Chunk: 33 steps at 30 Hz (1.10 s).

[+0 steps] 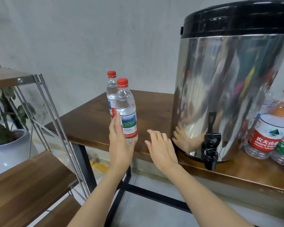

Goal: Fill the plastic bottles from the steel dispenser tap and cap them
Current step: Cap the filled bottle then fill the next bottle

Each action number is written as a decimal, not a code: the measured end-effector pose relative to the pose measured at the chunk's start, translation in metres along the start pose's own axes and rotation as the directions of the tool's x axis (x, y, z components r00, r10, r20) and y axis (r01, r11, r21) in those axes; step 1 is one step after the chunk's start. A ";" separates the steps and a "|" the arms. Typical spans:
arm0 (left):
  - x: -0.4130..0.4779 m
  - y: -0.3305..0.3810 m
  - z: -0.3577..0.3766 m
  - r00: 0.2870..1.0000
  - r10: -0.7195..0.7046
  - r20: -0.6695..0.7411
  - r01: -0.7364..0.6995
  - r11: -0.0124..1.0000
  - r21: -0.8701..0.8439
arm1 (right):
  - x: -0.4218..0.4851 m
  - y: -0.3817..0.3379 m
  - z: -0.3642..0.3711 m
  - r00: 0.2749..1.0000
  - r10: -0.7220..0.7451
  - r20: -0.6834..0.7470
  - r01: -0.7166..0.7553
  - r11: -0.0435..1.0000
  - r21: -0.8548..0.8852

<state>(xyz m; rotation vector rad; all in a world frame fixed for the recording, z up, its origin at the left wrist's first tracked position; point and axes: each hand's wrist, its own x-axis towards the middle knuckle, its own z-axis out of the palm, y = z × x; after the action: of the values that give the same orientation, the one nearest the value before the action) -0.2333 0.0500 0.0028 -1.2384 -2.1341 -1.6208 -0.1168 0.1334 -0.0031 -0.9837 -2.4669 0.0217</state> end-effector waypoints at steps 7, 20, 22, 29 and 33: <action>0.022 -0.009 0.021 0.996 -0.080 0.051 0.075 0.993 0.088 | 0.001 0.000 0.019 0.967 -0.031 -0.253 0.004 0.994 -0.107; 0.078 -0.019 0.071 0.988 -0.105 0.115 0.082 0.979 0.188 | 0.001 0.000 0.022 0.931 -0.059 -0.360 -0.001 0.986 -0.164; 0.075 -0.020 0.071 0.985 -0.114 0.127 0.093 0.983 0.161 | 0.001 0.000 0.023 0.933 -0.055 -0.356 -0.004 0.987 -0.163; 0.037 -0.008 0.042 0.982 -0.103 0.160 0.088 0.991 0.097 | -0.005 -0.002 0.011 0.958 -0.127 -0.259 0.122 0.992 -0.034; 0.008 0.016 0.013 0.991 -0.025 0.134 0.027 1.000 -0.011 | -0.030 -0.006 -0.015 0.949 -0.145 -0.281 0.185 0.975 0.124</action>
<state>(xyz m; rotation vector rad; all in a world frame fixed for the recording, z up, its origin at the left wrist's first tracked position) -0.2227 0.0657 0.0136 -1.3652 -2.2301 -1.6064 -0.0957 0.1071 -0.0009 -0.6655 -2.2501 0.0147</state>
